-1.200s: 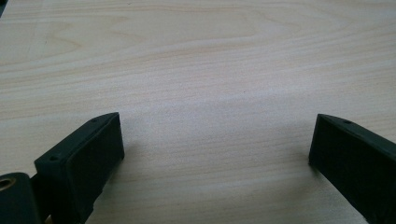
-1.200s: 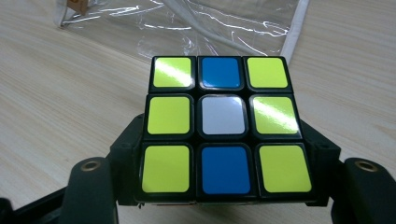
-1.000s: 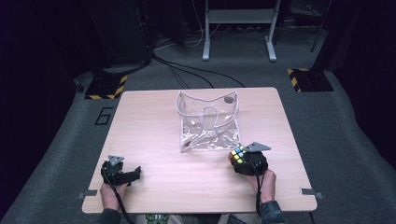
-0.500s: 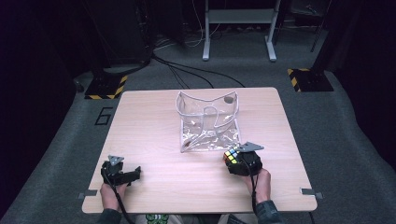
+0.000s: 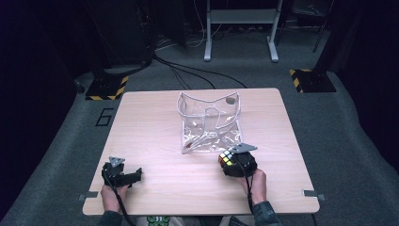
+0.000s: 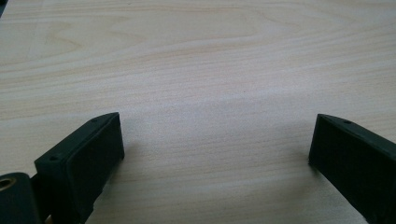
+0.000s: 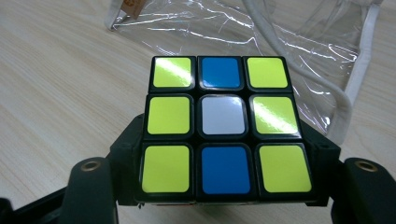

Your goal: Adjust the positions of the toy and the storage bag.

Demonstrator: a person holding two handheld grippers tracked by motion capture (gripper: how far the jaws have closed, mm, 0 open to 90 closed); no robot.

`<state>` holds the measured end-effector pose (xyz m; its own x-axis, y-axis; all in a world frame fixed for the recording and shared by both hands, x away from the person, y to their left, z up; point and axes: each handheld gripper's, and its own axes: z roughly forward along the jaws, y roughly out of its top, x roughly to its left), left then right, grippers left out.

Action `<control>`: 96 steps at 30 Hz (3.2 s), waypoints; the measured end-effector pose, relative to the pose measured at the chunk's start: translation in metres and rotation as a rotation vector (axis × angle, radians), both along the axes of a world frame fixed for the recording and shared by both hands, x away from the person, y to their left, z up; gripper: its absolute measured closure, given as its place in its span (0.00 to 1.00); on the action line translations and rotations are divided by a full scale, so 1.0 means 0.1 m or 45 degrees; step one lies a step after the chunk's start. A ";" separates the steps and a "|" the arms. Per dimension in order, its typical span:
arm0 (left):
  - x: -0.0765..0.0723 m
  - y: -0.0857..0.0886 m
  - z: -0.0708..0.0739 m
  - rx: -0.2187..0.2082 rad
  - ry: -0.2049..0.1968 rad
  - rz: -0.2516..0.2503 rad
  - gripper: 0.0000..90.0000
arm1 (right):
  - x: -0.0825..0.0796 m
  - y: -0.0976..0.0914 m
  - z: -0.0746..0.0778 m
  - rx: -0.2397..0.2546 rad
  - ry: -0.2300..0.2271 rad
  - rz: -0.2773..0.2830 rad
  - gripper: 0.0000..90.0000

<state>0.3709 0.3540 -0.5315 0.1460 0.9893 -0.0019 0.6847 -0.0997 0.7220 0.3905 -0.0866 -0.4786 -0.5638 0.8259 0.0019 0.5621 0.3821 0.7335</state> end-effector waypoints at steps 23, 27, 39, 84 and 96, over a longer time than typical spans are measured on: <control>0.00 0.00 0.00 -0.004 0.005 0.003 0.03 | 0.03 0.27 0.01 -0.016 0.000 0.071 0.37; 0.00 0.00 0.00 -0.003 0.004 0.003 0.04 | 0.04 0.35 -0.01 -0.026 0.009 0.090 0.37; 0.00 0.00 0.00 -0.001 0.000 0.002 0.04 | 0.03 0.54 -0.08 -0.044 0.046 0.128 0.37; 0.00 -0.01 0.00 0.007 -0.006 0.023 0.03 | 0.01 0.80 -0.13 0.004 0.119 0.157 0.08; 0.01 -0.03 0.02 0.024 0.013 -0.011 0.02 | 0.00 0.55 0.04 0.050 0.087 0.154 0.07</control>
